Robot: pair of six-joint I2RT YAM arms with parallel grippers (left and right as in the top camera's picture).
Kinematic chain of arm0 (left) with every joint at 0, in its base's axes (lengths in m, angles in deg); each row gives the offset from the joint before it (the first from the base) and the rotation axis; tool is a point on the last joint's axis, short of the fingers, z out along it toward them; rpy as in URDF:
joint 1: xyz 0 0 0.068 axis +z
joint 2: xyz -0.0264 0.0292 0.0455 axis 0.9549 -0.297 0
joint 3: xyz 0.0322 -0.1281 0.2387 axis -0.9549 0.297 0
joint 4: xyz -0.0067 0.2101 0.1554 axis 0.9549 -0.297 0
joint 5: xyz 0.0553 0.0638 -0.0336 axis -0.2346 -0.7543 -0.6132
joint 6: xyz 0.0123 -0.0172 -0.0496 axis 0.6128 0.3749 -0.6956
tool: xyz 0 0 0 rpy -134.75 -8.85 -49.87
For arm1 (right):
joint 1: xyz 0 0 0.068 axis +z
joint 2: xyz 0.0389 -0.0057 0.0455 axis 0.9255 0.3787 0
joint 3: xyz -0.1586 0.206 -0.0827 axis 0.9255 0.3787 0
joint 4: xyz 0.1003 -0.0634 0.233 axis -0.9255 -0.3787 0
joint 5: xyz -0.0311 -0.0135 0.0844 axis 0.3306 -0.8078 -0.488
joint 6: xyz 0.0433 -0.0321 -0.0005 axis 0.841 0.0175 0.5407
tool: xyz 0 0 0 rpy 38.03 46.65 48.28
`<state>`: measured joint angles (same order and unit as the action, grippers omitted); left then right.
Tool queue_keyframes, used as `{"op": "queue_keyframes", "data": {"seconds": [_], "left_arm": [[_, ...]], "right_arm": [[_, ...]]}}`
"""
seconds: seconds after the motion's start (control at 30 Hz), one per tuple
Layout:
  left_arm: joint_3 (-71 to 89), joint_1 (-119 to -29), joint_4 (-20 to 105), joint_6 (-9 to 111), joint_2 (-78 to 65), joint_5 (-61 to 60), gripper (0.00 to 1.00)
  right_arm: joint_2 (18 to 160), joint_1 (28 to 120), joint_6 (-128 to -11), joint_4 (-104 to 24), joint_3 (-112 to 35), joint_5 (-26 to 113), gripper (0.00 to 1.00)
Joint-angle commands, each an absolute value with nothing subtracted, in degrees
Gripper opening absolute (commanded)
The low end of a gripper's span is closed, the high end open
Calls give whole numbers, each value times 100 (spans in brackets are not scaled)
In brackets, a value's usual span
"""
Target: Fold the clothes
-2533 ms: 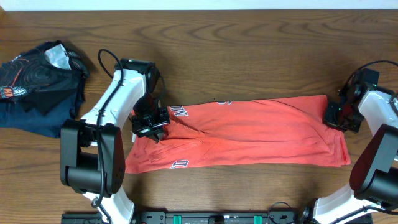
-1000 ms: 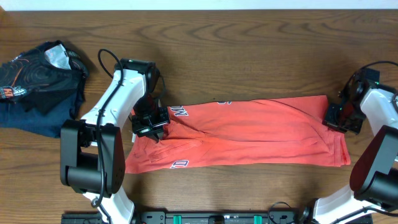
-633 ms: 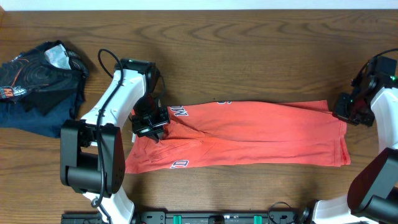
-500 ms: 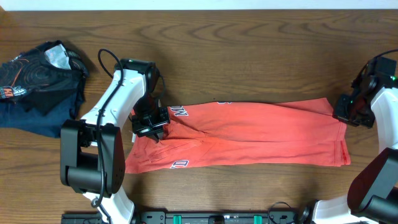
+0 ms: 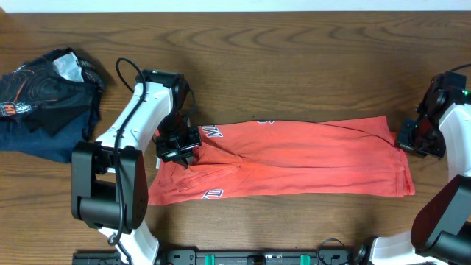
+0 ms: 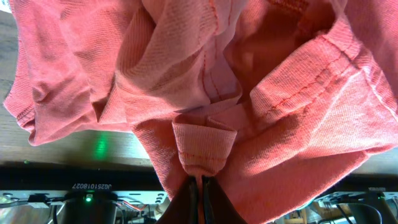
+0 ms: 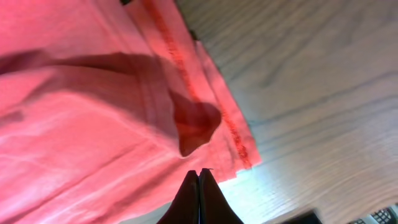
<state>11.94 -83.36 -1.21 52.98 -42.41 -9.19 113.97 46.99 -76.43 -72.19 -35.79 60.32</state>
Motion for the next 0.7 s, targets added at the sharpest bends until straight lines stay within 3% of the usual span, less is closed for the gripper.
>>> {"op": "queue_keyframes", "data": {"seconds": [0.0, 0.27, 0.67], "left_arm": [[1229, -8347, -143, 5353, -4160, -991, 6], [1229, -8347, -143, 5351, -4162, -991, 6], [1229, -8347, -143, 5353, -4160, -991, 6]], "right_arm": [[11373, 4627, -7446, -7193, -3642, 6246, 19], [11408, 4629, -7449, -7055, -3581, 5750, 33], [11480, 4638, -7446, -6362, -2965, 5274, 33]]}}
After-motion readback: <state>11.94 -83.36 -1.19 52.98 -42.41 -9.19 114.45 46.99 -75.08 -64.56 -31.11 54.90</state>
